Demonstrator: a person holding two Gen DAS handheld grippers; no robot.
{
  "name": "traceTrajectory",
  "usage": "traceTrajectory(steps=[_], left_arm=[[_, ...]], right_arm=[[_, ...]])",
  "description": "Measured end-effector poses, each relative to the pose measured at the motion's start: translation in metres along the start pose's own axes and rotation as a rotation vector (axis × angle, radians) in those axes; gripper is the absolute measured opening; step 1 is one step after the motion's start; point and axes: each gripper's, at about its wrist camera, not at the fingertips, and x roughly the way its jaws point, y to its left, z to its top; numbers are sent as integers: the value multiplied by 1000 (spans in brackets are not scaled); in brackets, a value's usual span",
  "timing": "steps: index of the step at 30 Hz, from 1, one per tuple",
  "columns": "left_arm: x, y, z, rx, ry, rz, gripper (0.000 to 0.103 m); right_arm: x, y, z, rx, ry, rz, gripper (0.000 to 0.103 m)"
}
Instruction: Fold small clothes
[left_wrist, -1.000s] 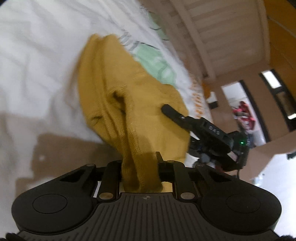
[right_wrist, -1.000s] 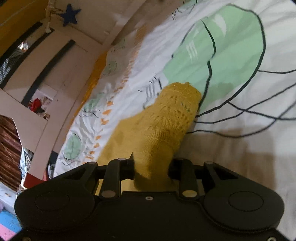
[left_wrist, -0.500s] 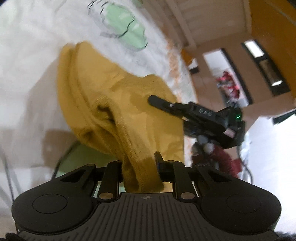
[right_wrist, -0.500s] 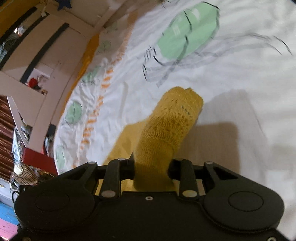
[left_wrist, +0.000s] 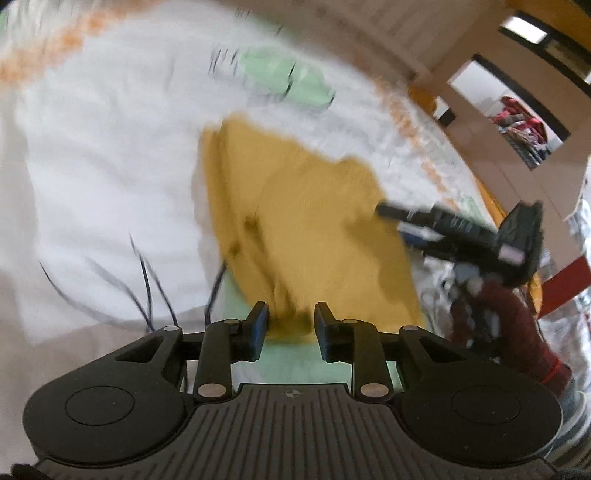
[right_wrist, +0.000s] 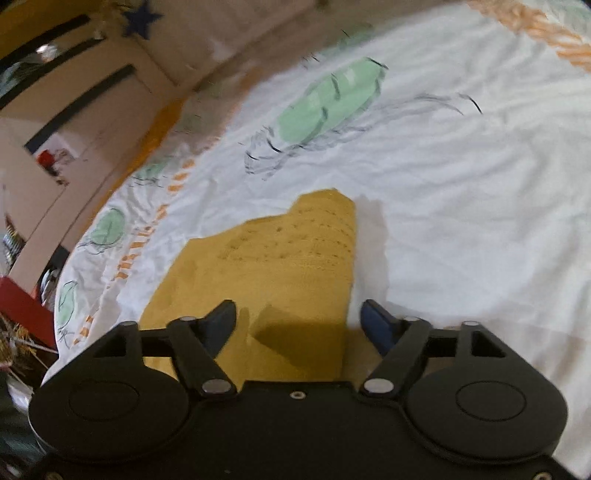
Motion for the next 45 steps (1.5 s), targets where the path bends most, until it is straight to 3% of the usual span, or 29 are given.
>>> traceTrajectory(steps=[3, 5, 8, 11, 14, 22, 23, 25, 27, 31, 37, 40, 45], left_arm=[[-13, -17, 19, 60, -113, 44, 48], [-11, -22, 34, 90, -171, 84, 52], [9, -20, 57, 95, -186, 151, 52], [48, -15, 79, 79, -160, 220, 52], [72, -7, 90, 48, -131, 224, 52], [90, 16, 90, -22, -86, 236, 51], [89, 18, 88, -35, -84, 239, 50], [91, 21, 87, -55, -92, 237, 35], [90, 23, 85, -72, -120, 231, 10], [79, 24, 75, -91, -182, 253, 6], [73, 29, 63, -74, -197, 294, 6], [74, 30, 62, -73, -198, 299, 6], [78, 30, 58, -45, -204, 318, 7]], right_arm=[[-11, -3, -8, -34, -55, 0, 87], [-15, -3, -10, -46, -88, -2, 99], [-18, 2, -11, -84, -122, -27, 102], [-19, 4, -14, -116, -137, -45, 102], [-18, 3, -16, -129, -133, -50, 102], [-19, 3, -17, -143, -143, -52, 102], [-19, 3, -17, -143, -142, -54, 102], [-19, 3, -17, -145, -140, -58, 102], [-19, 3, -17, -148, -137, -58, 102], [-19, 7, -16, -166, -134, -65, 102], [-15, 17, -2, -204, -123, -76, 102], [-6, 18, 13, -213, -112, -134, 102], [33, 0, 27, -194, 27, -298, 103]])
